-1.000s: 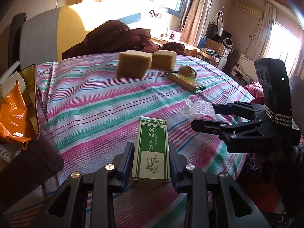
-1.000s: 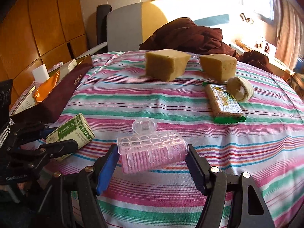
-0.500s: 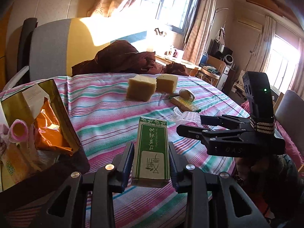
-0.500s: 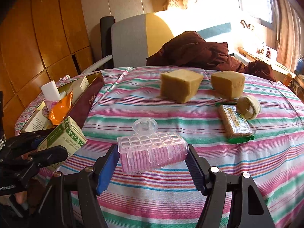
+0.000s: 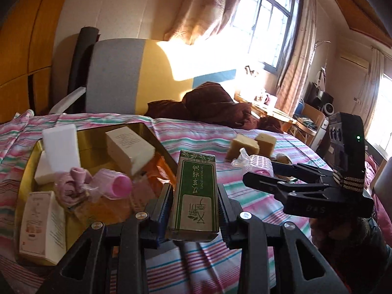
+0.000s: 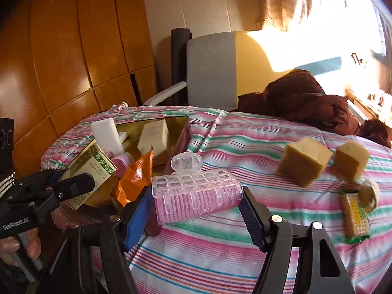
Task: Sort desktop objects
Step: 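Lower the green box and pink roller into the gold tray, opening both tools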
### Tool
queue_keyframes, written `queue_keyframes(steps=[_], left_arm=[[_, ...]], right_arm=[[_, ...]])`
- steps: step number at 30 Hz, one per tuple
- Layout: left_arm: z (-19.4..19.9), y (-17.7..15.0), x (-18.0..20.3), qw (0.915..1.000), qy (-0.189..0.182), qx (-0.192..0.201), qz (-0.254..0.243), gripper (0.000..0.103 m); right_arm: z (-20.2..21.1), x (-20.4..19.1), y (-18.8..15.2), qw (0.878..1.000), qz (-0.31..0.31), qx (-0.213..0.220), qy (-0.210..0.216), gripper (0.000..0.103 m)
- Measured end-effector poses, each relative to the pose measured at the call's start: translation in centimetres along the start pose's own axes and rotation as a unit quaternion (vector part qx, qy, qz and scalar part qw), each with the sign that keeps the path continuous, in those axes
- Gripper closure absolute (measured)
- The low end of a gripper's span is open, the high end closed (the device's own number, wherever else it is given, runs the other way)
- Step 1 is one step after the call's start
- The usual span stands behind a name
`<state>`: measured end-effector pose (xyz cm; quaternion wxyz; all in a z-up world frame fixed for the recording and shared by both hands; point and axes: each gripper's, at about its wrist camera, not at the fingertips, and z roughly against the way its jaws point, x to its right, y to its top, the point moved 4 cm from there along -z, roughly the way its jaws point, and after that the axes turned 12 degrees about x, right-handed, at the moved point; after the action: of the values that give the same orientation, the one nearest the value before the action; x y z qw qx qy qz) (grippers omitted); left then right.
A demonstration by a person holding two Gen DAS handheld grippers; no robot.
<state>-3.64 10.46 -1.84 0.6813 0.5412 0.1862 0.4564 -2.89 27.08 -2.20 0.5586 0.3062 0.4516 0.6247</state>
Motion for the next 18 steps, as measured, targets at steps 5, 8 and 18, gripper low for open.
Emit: queue_keyframes(steps=[5, 8, 18], left_arm=[[0.5, 0.7, -4.4, 0.999, 0.041, 0.006, 0.019, 0.068], [-0.5, 1.1, -6.3, 0.9982, 0.055, -0.012, 0.022, 0.068], [-6.1, 3.3, -11.8, 0.9926, 0.077, -0.081, 0.047, 0.068]], right_arm=[[-3.2, -3.3, 2.0, 0.999, 0.026, -0.006, 0.03, 0.033], [-5.4, -4.6, 2.9, 0.999, 0.032, -0.015, 0.039, 0.033], [-12.3, -7.2, 4.6, 0.995, 0.052, -0.065, 0.052, 0.032]])
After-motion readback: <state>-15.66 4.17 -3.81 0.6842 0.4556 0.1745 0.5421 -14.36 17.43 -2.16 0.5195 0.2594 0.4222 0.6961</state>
